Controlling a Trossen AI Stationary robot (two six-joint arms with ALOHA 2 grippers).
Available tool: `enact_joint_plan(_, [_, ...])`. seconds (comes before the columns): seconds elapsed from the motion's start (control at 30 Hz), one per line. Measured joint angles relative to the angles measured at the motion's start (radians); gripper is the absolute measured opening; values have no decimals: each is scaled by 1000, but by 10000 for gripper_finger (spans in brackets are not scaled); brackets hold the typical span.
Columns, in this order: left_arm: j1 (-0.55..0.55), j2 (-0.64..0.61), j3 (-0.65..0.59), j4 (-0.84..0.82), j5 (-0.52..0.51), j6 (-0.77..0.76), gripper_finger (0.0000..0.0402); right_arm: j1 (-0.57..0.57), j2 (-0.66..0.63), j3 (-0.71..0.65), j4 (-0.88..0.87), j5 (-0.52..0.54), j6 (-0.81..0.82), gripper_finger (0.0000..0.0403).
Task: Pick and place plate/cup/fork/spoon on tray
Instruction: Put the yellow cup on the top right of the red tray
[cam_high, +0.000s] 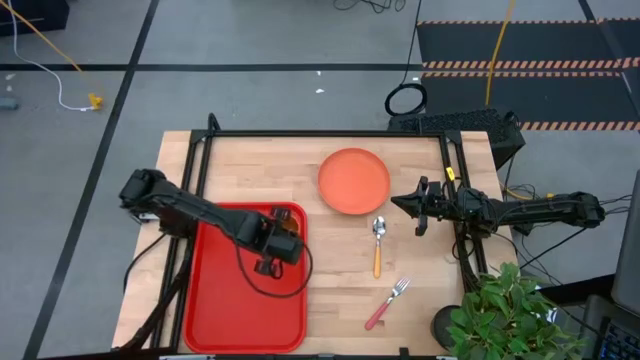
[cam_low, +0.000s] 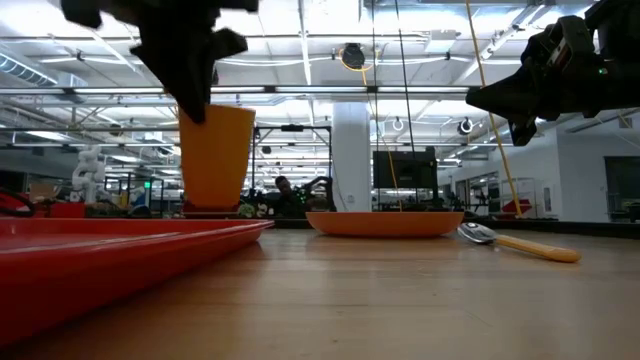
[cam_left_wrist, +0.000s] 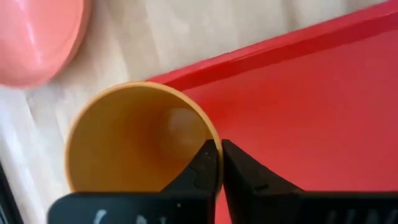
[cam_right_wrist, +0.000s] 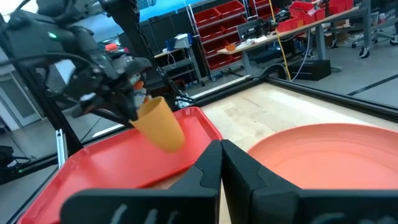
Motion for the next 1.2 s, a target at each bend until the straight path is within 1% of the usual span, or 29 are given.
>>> enact_joint_plan(0.17, [52, -3, -70, 23, 1, -35, 14, 0, 0, 0, 0, -1, 19, 0])
enact_joint_plan(0.3, [77, -13, -86, 49, 1, -41, 14, 0, 0, 0, 0, -1, 19, 0])
enact_joint_plan(0.53, [120, -11, -135, 140, 24, 20, 14, 0, 0, 0, 0, -1, 19, 0])
enact_joint_plan(0.9, [167, -12, -138, 160, 24, 25, 15, 0, 0, 0, -1, 0, 19, 0])
enact_joint_plan(1.2, [172, -12, -138, 203, 27, 10, 18, 0, 0, 0, -9, 0, 19, 0])
